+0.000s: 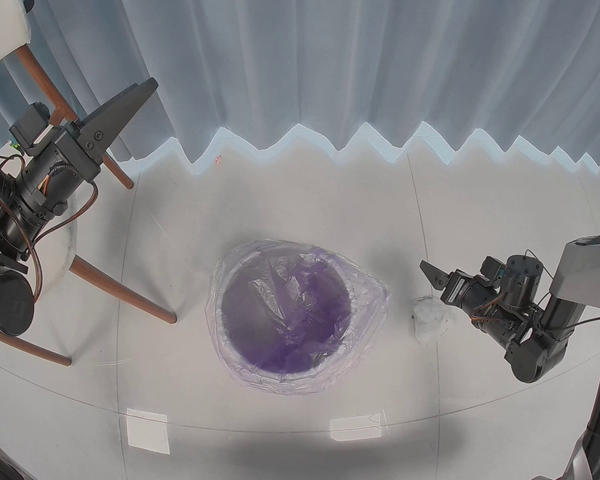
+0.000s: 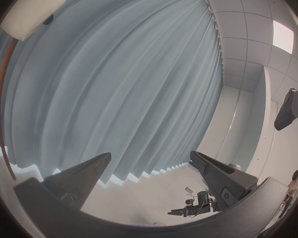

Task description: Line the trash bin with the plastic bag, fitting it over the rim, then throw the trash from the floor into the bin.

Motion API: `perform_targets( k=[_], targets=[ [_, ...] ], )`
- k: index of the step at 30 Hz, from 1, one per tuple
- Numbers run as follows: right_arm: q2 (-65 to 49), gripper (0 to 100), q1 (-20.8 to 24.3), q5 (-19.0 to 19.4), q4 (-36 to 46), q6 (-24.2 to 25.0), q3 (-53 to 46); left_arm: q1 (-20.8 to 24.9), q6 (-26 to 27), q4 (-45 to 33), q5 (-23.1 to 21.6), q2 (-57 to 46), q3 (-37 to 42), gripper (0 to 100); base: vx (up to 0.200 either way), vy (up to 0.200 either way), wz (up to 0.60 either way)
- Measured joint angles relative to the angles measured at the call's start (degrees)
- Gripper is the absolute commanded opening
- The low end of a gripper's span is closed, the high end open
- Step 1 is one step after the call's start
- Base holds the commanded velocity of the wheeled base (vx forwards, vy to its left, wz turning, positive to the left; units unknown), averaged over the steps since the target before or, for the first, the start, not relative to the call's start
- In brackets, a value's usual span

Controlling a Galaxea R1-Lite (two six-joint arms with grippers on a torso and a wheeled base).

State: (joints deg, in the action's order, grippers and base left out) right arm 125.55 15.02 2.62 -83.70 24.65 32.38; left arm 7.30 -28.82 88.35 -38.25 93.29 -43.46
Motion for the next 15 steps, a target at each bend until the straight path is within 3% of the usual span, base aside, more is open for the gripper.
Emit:
perform_targets(
  k=[9,15],
  targets=[
    [8.98,100,-2.32,-1.43,2.77,-6.73,7.28,-1.27,-0.9,0.01,-0.91,1.24,-1.35,100,0.0,-0.2,0.0],
    [13.37,100,-2.29,-4.07,2.85,-8.75,10.95,-2.1,-0.73,0.04,-0.9,1.52,-1.33,100,0.0,0.0,0.0]
  ],
)
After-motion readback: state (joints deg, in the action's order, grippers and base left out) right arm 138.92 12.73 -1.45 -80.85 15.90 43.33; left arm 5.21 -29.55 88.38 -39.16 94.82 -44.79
